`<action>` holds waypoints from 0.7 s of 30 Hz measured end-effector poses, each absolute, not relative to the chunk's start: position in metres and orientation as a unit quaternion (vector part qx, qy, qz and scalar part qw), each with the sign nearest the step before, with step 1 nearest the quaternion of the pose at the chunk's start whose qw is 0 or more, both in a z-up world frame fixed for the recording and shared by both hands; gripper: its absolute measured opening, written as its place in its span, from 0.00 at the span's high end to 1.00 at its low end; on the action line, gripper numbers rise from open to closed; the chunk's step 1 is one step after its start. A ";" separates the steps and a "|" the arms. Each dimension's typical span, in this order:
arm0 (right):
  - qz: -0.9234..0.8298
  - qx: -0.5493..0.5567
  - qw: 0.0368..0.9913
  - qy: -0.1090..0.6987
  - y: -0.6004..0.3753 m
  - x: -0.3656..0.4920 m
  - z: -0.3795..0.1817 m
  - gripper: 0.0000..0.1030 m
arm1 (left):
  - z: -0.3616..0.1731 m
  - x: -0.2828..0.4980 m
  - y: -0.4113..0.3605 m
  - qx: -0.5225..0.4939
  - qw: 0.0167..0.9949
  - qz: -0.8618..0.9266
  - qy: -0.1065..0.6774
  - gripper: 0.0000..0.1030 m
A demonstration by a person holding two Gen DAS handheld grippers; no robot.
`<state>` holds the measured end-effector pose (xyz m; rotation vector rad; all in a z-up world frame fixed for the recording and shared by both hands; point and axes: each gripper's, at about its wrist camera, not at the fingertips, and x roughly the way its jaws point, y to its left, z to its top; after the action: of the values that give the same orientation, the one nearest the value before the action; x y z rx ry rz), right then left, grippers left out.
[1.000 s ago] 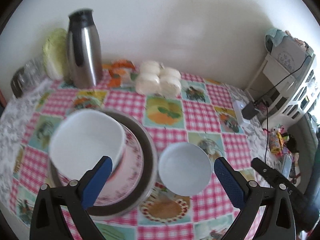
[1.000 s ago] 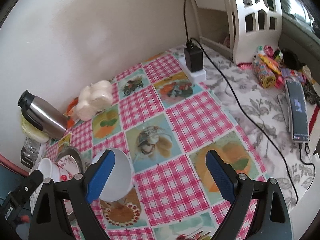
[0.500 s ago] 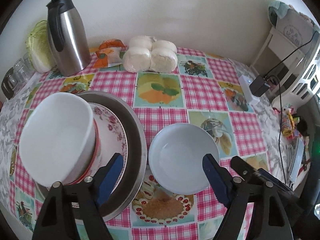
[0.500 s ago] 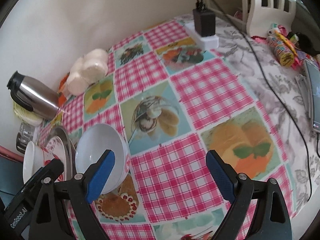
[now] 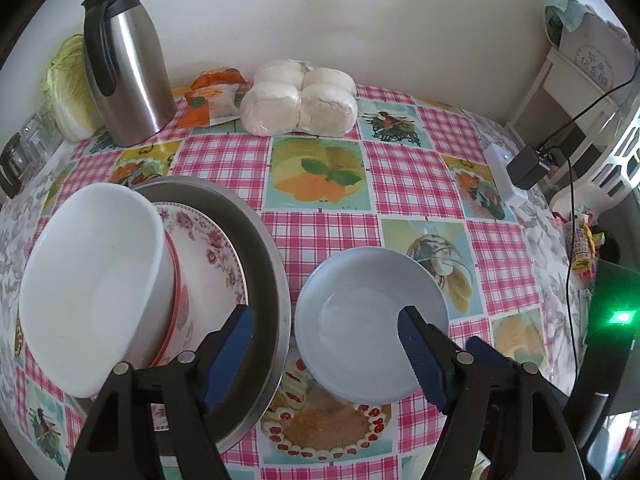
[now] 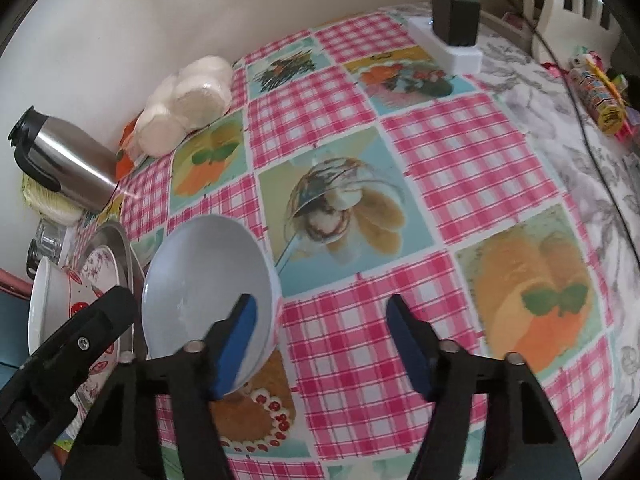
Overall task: Organize plates and bowls
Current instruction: 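Close both grippers on the rim of the pale round bowl, then lift the pale round bowl on edge and carry it over the basin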
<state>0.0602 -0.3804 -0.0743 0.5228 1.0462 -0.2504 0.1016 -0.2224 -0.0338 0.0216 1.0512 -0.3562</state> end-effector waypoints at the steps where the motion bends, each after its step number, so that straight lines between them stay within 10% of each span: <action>1: -0.116 0.247 0.825 0.494 -0.379 0.061 -0.076 0.46 | -0.034 0.102 -0.223 0.010 0.849 -0.170 0.500 0.25; 8: -0.093 0.267 0.826 0.487 -0.375 0.063 -0.078 0.79 | -0.035 0.104 -0.223 0.010 0.848 -0.172 0.501 0.25; 21: -0.116 0.298 0.822 0.470 -0.401 0.049 -0.077 0.83 | -0.048 0.103 -0.238 0.022 0.838 -0.188 0.512 0.38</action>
<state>0.0492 -0.4011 -0.0768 0.6349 1.0002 -0.2464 0.1034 -0.2378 -0.0476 0.0462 1.0835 -0.3973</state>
